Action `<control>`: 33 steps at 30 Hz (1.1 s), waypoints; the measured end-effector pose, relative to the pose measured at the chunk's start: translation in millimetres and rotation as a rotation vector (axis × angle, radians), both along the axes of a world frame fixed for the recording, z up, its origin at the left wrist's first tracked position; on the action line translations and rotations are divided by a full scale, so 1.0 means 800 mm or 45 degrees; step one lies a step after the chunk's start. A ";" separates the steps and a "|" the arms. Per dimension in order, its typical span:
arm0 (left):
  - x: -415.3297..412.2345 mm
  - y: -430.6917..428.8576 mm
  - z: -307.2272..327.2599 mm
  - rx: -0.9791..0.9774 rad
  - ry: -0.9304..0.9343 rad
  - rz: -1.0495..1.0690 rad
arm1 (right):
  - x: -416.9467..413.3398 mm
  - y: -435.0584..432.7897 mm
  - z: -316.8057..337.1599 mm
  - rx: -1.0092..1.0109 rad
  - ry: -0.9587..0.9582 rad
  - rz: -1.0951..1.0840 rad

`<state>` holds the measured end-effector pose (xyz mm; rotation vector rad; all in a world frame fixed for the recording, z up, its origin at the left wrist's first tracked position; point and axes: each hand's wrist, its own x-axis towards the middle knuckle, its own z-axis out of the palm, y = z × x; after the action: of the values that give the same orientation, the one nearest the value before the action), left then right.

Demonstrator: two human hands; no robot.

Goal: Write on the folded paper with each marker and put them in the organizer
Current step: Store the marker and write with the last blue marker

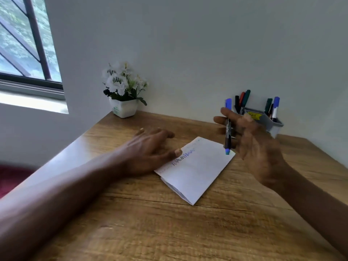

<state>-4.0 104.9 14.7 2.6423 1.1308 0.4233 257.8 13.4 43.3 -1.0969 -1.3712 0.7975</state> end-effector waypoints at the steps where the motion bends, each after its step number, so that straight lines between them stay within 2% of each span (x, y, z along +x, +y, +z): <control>1: 0.002 0.001 -0.001 -0.002 0.050 0.000 | 0.006 0.002 0.001 0.015 -0.027 -0.078; 6: 0.004 0.010 -0.004 -0.011 0.135 -0.016 | 0.044 0.007 -0.001 0.213 -0.236 -0.503; 13: 0.008 0.018 -0.009 0.012 0.142 -0.033 | 0.120 0.030 0.038 0.449 -0.085 -0.994; 19: 0.008 0.022 -0.009 0.026 0.137 -0.052 | 0.175 0.067 0.063 0.450 -0.381 -1.285; 25: 0.008 0.022 -0.009 0.038 0.129 -0.042 | 0.200 0.094 0.060 0.320 -0.704 -1.417; 29: 0.005 0.024 -0.009 0.023 0.128 -0.050 | 0.204 0.097 0.036 0.188 -0.951 -1.362; 33: 0.004 0.021 -0.006 0.015 0.118 -0.058 | 0.217 0.099 0.019 0.201 -0.963 -1.301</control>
<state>-1.1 121.6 9.7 2.7174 1.0956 0.3026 431.0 92.6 58.5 -1.8098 -1.1676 -0.5133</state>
